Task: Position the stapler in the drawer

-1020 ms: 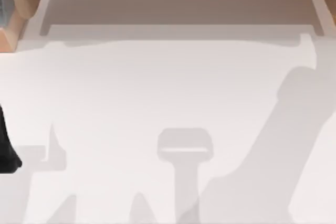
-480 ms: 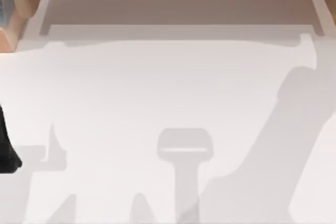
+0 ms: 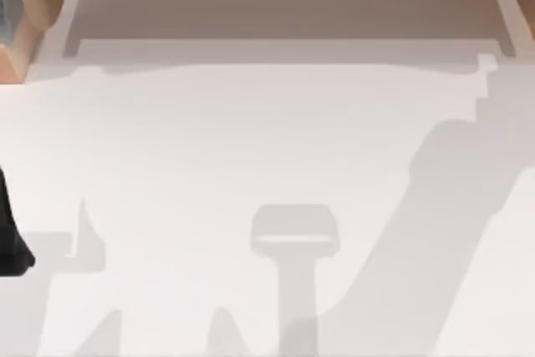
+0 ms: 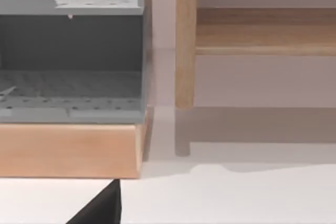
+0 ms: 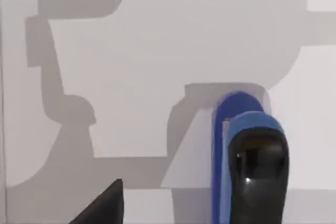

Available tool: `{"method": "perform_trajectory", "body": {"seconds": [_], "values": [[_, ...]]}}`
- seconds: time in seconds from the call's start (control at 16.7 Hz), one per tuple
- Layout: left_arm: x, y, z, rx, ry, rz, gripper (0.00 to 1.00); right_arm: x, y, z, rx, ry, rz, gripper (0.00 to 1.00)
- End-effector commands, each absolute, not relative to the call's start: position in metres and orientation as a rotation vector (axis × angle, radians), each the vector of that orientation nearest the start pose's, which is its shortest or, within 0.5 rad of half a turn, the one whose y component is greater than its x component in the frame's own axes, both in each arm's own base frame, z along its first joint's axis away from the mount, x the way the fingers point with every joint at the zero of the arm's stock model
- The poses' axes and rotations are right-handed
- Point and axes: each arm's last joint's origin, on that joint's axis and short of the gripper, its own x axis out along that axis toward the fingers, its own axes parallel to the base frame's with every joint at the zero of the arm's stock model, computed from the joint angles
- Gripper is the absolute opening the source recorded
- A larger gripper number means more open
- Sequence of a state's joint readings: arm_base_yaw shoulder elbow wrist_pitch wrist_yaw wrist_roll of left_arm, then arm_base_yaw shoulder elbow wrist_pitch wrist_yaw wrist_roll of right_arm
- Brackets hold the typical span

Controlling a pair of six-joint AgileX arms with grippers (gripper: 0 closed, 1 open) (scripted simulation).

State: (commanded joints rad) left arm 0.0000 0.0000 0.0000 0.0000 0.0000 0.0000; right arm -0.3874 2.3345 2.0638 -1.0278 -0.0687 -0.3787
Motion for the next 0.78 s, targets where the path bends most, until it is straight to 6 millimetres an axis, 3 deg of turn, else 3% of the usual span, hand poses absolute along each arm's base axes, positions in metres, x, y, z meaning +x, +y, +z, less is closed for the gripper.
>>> {"method": "perform_trajectory", "body": {"seconds": [0.24, 0.42, 0.6, 0.78], "values": [[0.106, -0.001, 0.16, 0.0, 0.0, 0.0, 1.0, 0.436, -0.193, 0.237, -0.131, 0.969, -0.012, 1.0], [0.106, -0.001, 0.16, 0.0, 0.0, 0.0, 1.0, 0.409, -0.224, 0.262, -0.291, 0.706, -0.051, 1.0], [0.106, -0.001, 0.16, 0.0, 0.0, 0.0, 1.0, 0.367, -0.266, 0.273, -0.546, 0.478, -0.157, 1.0], [0.106, -0.001, 0.16, 0.0, 0.0, 0.0, 1.0, 0.319, -0.295, 0.263, -0.866, 0.316, -0.275, 1.0]]}}
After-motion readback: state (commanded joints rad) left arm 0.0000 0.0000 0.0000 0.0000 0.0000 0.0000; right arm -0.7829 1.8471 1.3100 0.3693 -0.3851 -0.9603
